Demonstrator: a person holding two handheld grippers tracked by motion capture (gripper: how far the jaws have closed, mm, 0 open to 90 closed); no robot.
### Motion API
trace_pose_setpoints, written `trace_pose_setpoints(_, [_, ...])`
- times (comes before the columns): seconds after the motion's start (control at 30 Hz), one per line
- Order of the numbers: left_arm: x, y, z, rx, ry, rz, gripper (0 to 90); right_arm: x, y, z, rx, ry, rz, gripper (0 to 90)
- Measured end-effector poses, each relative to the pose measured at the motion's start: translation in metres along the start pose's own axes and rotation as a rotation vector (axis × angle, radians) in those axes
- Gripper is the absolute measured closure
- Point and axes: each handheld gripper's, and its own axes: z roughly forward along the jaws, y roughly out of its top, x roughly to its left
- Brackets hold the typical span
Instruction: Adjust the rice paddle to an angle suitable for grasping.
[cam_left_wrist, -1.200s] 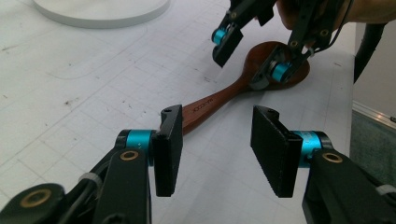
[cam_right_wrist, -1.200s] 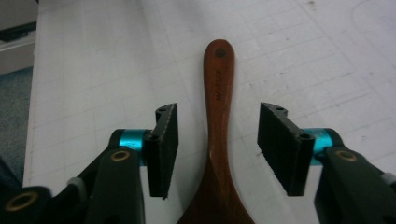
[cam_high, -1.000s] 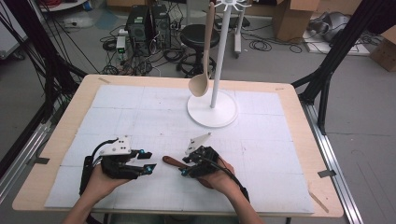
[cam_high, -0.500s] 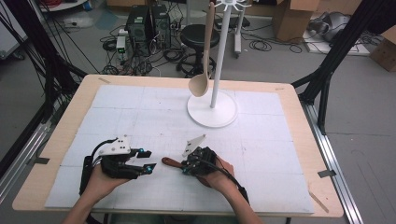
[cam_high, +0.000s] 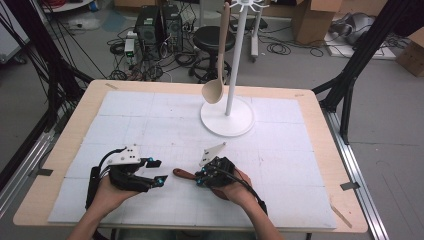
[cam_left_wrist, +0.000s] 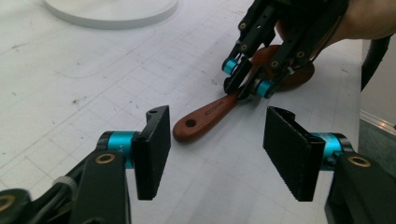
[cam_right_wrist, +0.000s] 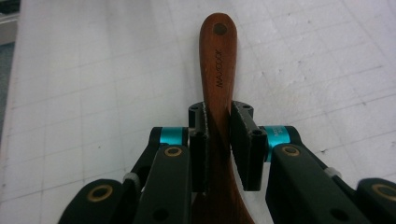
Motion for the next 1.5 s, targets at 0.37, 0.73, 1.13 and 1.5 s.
trace_pose_setpoints(0.37, [0.000, -0.002, 0.012, 0.027, -0.010, -0.029, 36.0, 0.008, 0.000, -0.015, -0.088, 0.014, -0.022, 78.6])
trace_pose_setpoints(0.73, [0.002, -0.004, 0.023, 0.049, -0.057, -0.063, 37.8, 0.016, 0.004, -0.019, -0.129, 0.026, -0.046, 78.6])
trace_pose_setpoints(1.13, [0.000, -0.004, 0.030, 0.039, -0.118, -0.083, 46.7, 0.023, 0.009, -0.020, -0.169, 0.029, -0.054, 78.6])
trace_pose_setpoints(1.5, [-0.002, -0.001, 0.027, -0.004, -0.124, -0.100, 55.7, 0.026, 0.010, -0.019, -0.180, 0.049, -0.045, 77.4])
